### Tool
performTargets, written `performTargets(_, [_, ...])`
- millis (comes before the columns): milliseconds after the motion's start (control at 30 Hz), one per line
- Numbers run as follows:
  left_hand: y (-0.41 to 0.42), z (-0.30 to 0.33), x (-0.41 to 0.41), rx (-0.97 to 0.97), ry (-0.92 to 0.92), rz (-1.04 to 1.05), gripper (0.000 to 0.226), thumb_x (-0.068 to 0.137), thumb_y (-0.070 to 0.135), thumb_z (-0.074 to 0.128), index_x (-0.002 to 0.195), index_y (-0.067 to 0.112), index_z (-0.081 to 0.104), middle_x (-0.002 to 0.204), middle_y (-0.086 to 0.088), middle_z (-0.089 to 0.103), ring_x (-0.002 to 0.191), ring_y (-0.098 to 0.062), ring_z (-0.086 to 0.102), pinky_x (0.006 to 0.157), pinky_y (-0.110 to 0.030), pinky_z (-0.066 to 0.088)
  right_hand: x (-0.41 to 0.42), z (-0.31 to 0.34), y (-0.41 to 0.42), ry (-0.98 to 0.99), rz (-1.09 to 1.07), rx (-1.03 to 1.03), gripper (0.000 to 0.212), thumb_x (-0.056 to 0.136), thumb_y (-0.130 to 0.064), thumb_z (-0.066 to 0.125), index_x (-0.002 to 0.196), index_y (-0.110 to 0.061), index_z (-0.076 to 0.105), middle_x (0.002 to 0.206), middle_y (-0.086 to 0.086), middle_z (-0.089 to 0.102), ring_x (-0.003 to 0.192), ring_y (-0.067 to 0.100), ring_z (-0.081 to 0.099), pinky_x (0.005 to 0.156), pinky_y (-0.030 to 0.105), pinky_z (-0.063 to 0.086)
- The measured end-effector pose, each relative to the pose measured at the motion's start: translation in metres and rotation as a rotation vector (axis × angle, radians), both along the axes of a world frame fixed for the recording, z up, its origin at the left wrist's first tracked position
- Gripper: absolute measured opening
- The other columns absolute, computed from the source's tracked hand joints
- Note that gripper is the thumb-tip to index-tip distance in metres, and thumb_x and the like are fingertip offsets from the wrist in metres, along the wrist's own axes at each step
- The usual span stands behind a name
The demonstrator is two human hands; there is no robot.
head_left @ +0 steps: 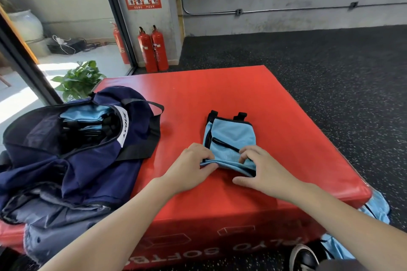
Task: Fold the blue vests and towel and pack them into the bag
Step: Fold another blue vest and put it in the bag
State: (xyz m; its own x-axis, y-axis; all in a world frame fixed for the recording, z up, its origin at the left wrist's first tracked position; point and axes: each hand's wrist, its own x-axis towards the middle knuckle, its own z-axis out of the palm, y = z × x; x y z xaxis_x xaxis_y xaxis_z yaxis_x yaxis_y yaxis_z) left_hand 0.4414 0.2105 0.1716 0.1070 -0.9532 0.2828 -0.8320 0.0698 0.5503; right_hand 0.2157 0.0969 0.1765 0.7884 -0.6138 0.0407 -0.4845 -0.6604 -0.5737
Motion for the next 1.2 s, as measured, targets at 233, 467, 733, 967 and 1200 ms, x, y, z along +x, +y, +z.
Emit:
performTargets(233, [0.006, 0.012, -0.012, 0.096, 0.215, 0.09, 0.016, 0.091, 0.032, 0.067, 0.076, 0.026, 0.067, 0.07, 0.006, 0.064, 0.063, -0.003, 0.053, 0.063, -0.029, 0.045, -0.015, 0.009, -0.007, -0.106, -0.074, 0.046, 0.01, 0.089, -0.034, 0.069, 0.09, -0.032, 0.059, 0.081, -0.01, 0.067, 0.07, 0.006, 0.059, 0.07, 0.032, 0.048])
performTargets(467, [0.014, 0.024, -0.028, 0.048, 0.28, 0.049, 0.024, 0.095, 0.031, 0.066, 0.073, 0.023, 0.061, 0.057, 0.001, 0.05, 0.05, -0.006, 0.038, 0.051, -0.017, 0.031, -0.016, 0.019, -0.016, -0.094, -0.062, 0.216, 0.012, 0.09, -0.025, 0.067, 0.083, -0.02, 0.058, 0.061, -0.008, 0.054, 0.056, 0.007, 0.041, 0.059, 0.033, 0.033])
performTargets(733, [0.004, 0.026, -0.024, -0.081, 0.2, 0.162, 0.012, 0.091, 0.028, 0.071, 0.081, 0.023, 0.068, 0.069, 0.009, 0.059, 0.066, -0.006, 0.053, 0.06, -0.013, 0.036, -0.005, 0.017, -0.026, -0.231, -0.139, 0.391, 0.009, 0.09, -0.025, 0.07, 0.084, -0.02, 0.067, 0.069, -0.009, 0.064, 0.065, 0.009, 0.05, 0.067, 0.033, 0.036])
performTargets(967, [-0.01, 0.01, -0.013, 0.061, 0.254, 0.258, 0.017, 0.096, 0.035, 0.064, 0.083, 0.024, 0.065, 0.052, 0.011, 0.05, 0.049, -0.006, 0.045, 0.051, -0.017, 0.034, 0.008, 0.003, -0.039, -0.243, -0.242, 0.269, 0.011, 0.088, -0.038, 0.074, 0.081, -0.029, 0.072, 0.081, -0.014, 0.074, 0.079, 0.001, 0.065, 0.073, 0.024, 0.046])
performTargets(1200, [-0.02, -0.001, -0.006, 0.171, 0.25, 0.37, 0.019, 0.094, 0.042, 0.062, 0.081, 0.029, 0.061, 0.058, 0.007, 0.052, 0.052, -0.007, 0.045, 0.048, -0.019, 0.033, 0.019, -0.011, -0.051, -0.208, -0.278, 0.161, 0.02, 0.086, -0.05, 0.073, 0.079, -0.032, 0.069, 0.073, -0.012, 0.068, 0.066, 0.001, 0.058, 0.062, 0.021, 0.042])
